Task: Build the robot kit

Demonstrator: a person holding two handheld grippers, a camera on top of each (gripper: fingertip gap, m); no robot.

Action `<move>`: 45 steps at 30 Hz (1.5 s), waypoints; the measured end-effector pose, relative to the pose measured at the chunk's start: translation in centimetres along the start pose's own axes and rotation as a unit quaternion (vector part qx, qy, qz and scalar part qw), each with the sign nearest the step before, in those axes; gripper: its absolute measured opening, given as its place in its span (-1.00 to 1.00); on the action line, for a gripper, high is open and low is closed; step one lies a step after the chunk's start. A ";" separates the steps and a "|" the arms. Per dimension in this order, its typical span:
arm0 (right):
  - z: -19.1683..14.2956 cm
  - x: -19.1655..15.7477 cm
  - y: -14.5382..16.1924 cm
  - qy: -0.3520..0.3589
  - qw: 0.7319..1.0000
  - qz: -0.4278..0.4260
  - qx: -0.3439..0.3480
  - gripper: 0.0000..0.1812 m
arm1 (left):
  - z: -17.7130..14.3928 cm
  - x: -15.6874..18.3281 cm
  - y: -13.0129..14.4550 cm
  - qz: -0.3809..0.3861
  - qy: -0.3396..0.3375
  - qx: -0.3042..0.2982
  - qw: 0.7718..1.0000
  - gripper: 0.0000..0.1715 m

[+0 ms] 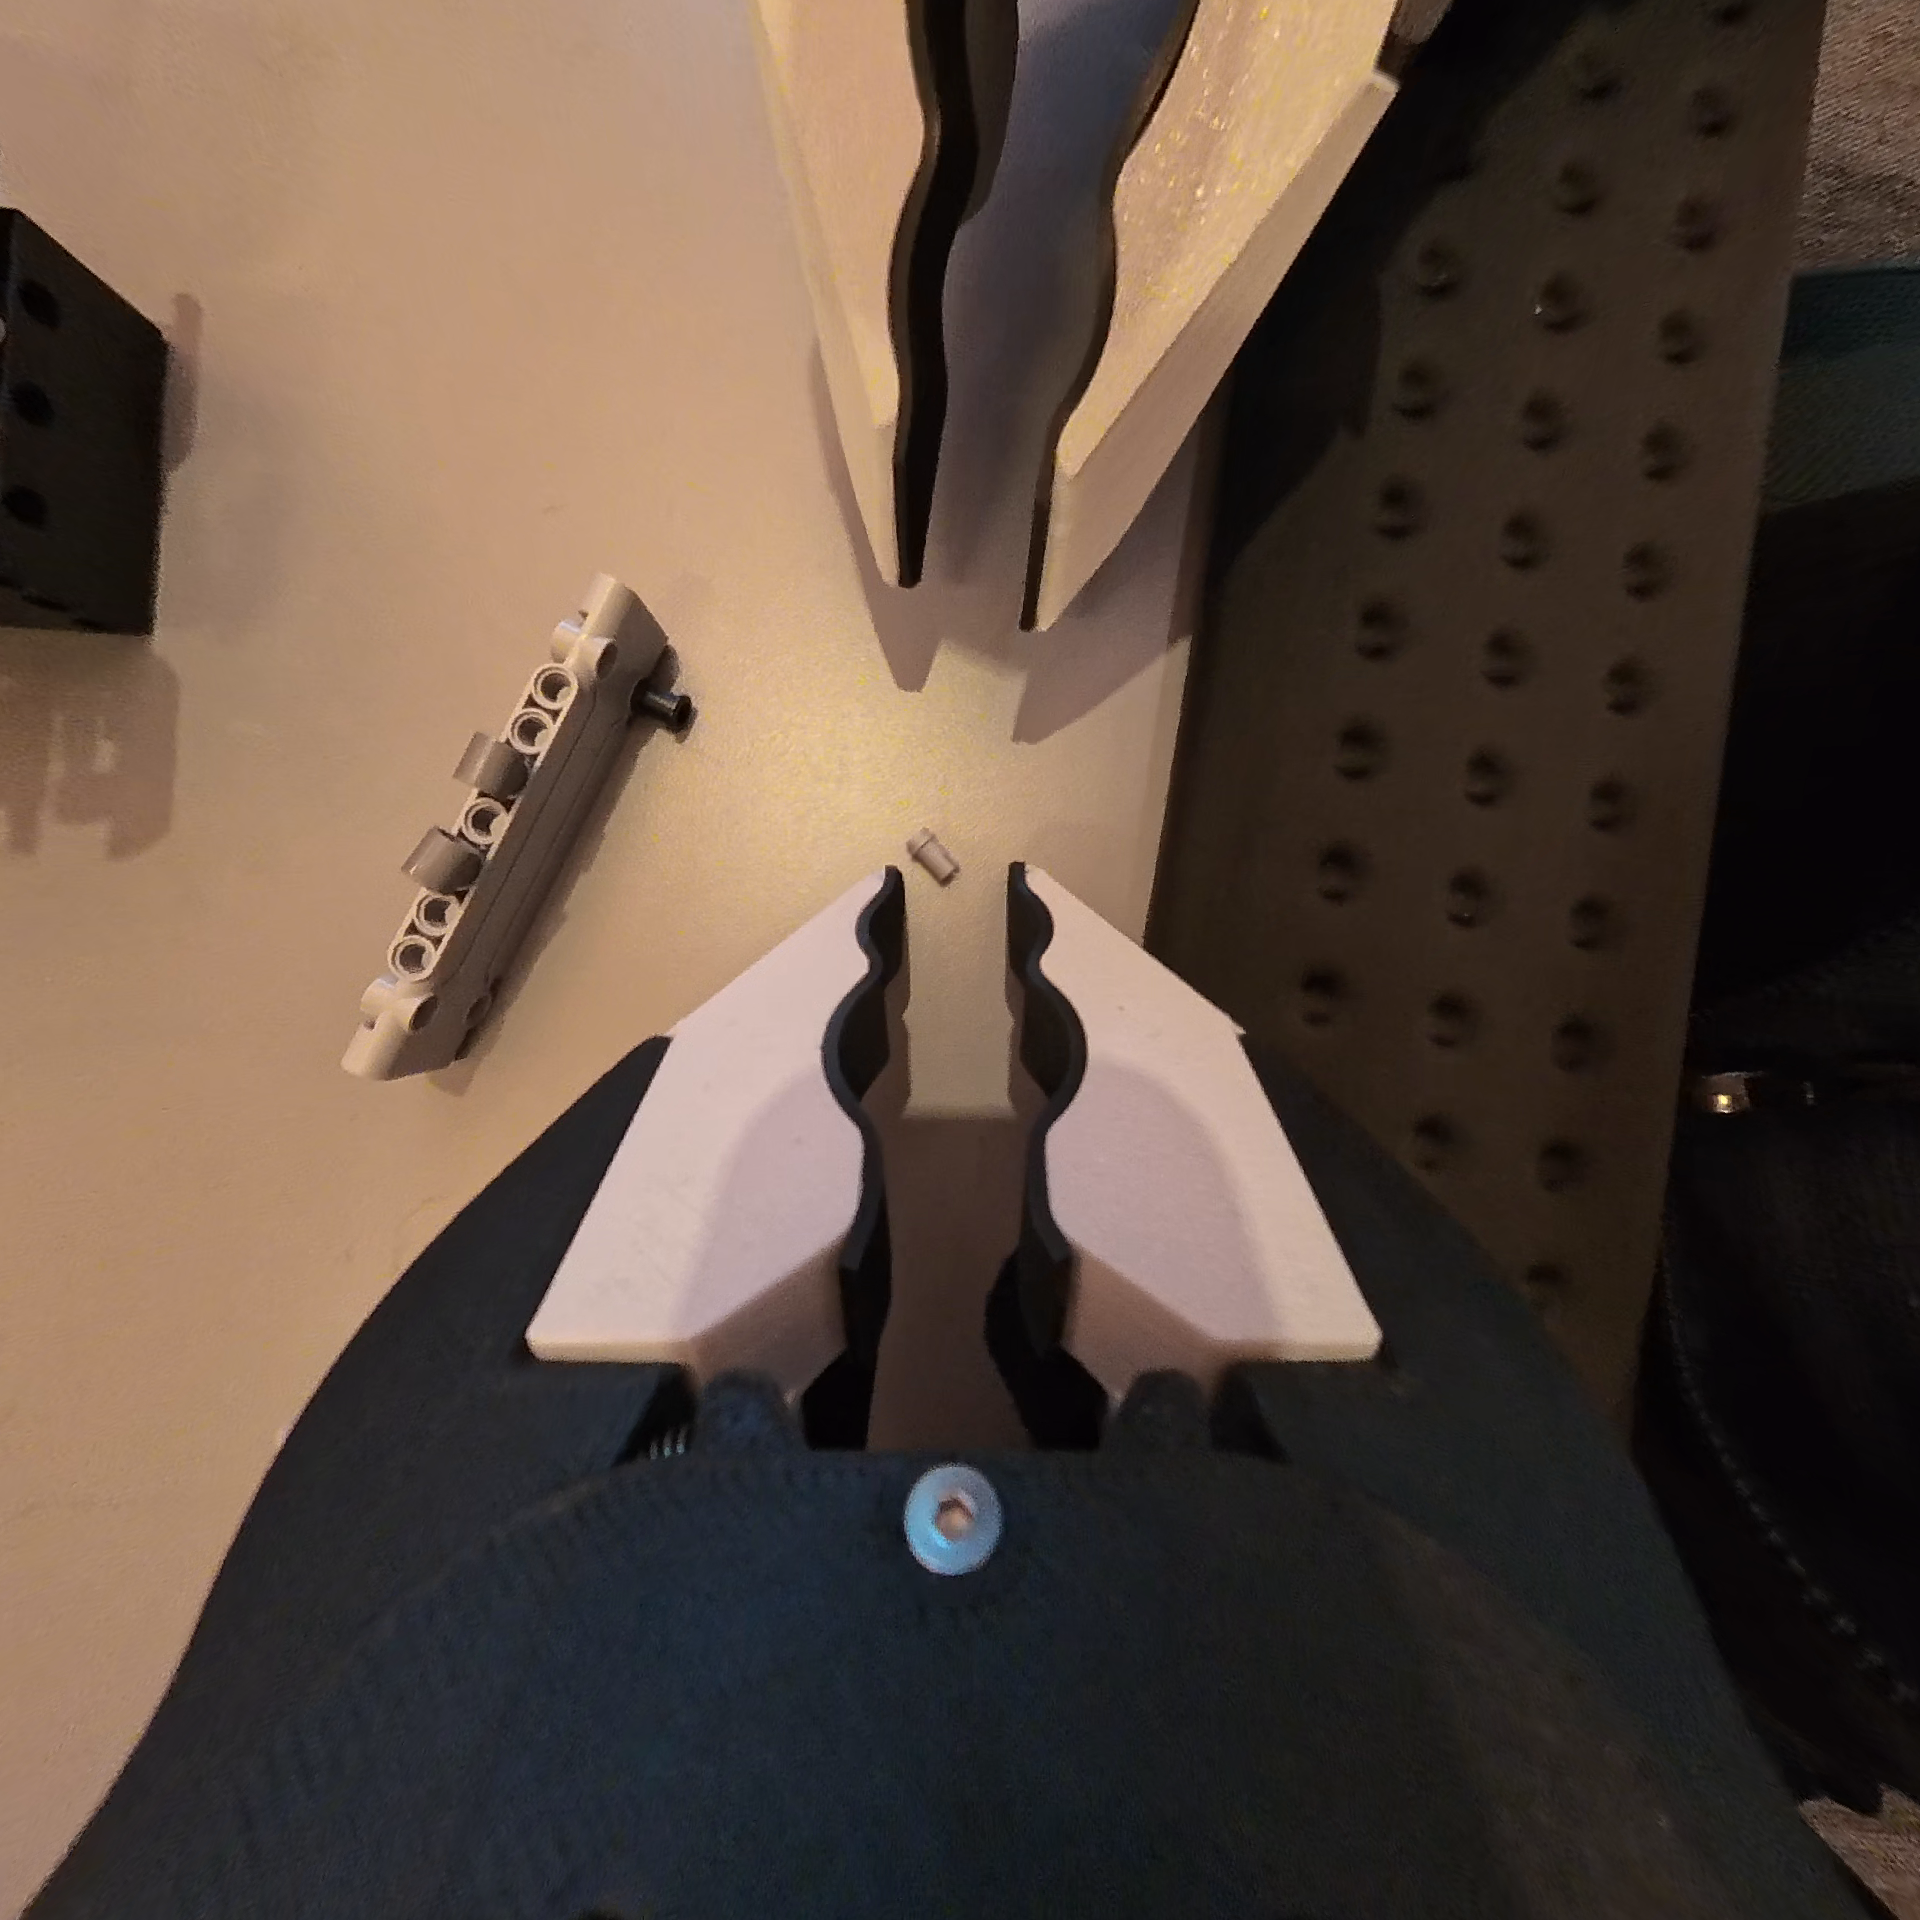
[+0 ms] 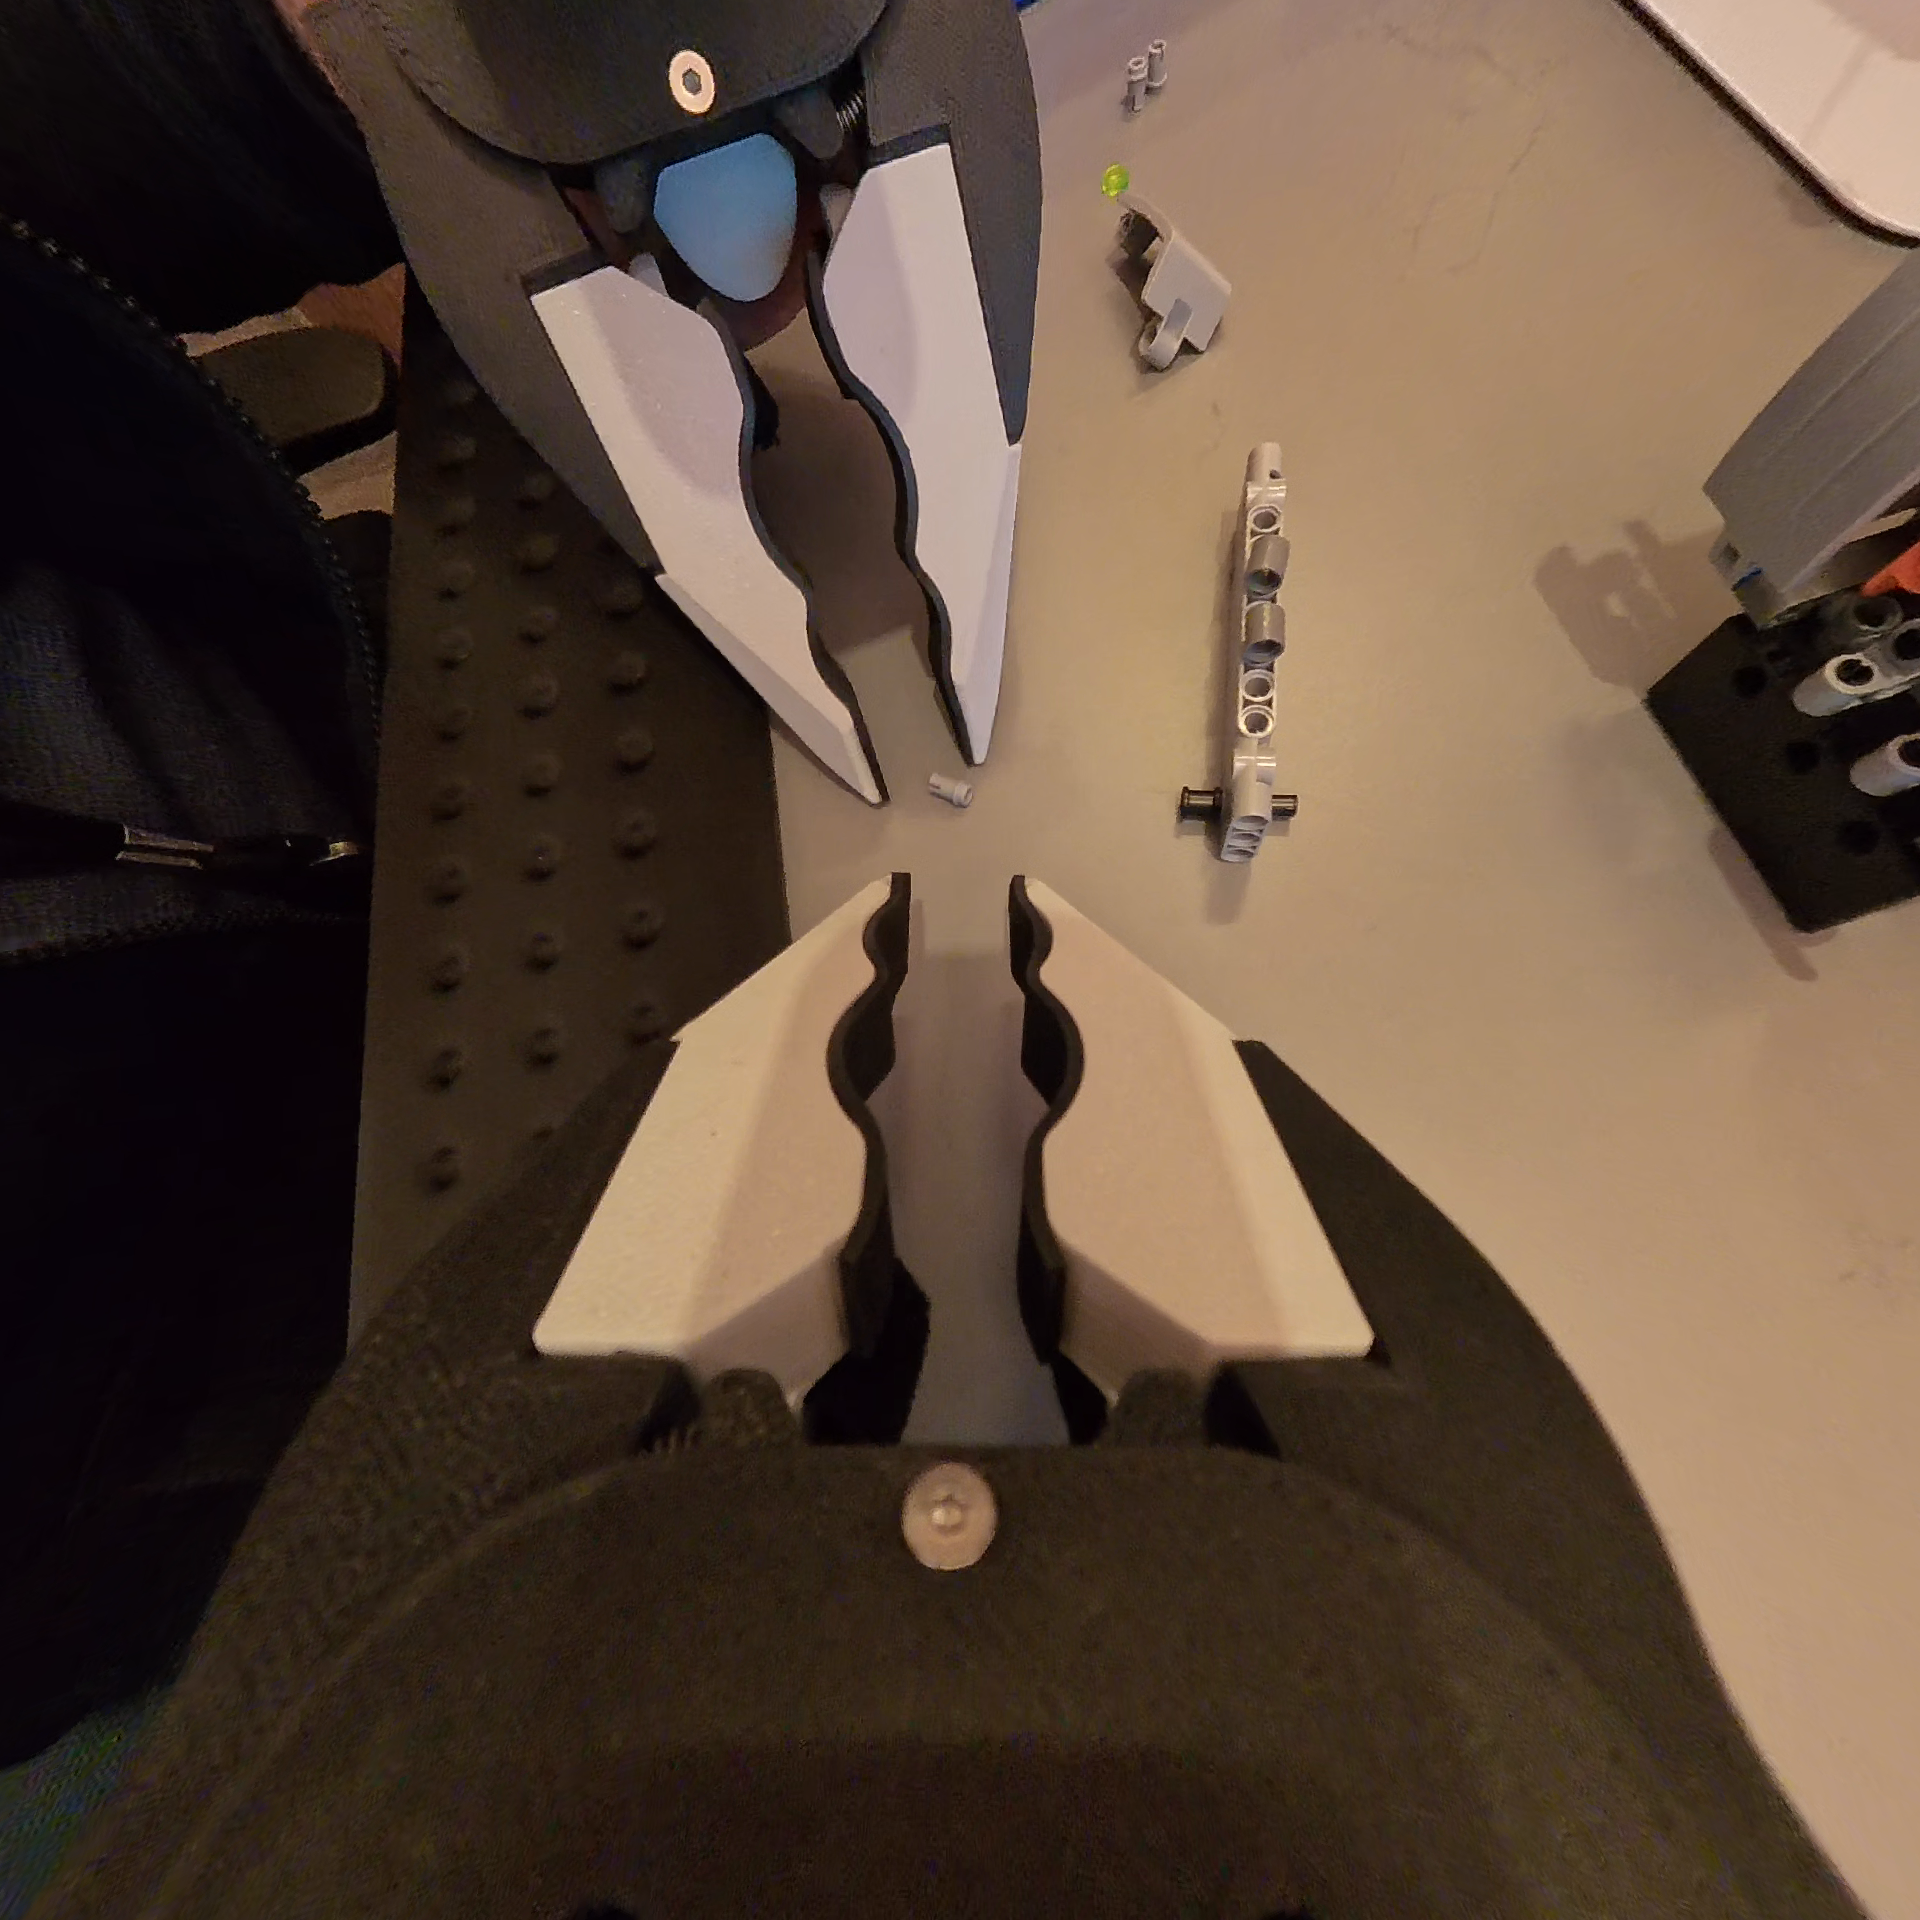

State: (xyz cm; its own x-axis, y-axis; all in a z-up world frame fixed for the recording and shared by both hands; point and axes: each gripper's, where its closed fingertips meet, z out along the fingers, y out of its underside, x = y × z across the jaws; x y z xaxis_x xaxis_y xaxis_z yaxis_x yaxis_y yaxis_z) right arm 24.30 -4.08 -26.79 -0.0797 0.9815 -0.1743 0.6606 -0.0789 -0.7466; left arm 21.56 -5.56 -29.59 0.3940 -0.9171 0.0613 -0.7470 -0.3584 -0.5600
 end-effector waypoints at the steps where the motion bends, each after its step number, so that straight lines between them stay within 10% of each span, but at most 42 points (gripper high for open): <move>1: 0.1 0.0 0.1 -0.001 1.000 -0.001 -0.002 -0.82 | 0.1 0.1 -0.1 -0.001 0.002 0.001 1.000 -0.78; 45: -1.2 -0.5 -2.0 -0.106 0.985 0.100 0.094 -0.97 | -1.9 -0.2 -5.6 0.266 -0.203 0.075 0.939 -0.96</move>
State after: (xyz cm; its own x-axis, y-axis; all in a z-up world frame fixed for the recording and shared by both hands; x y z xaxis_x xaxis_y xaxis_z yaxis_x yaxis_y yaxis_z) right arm 23.92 -4.21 -24.47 -0.1294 0.8857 -0.4459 0.5306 -0.3180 -0.7857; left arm 24.64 -3.73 -24.88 0.1809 -0.8066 -0.5628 -0.8238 0.1883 -0.5346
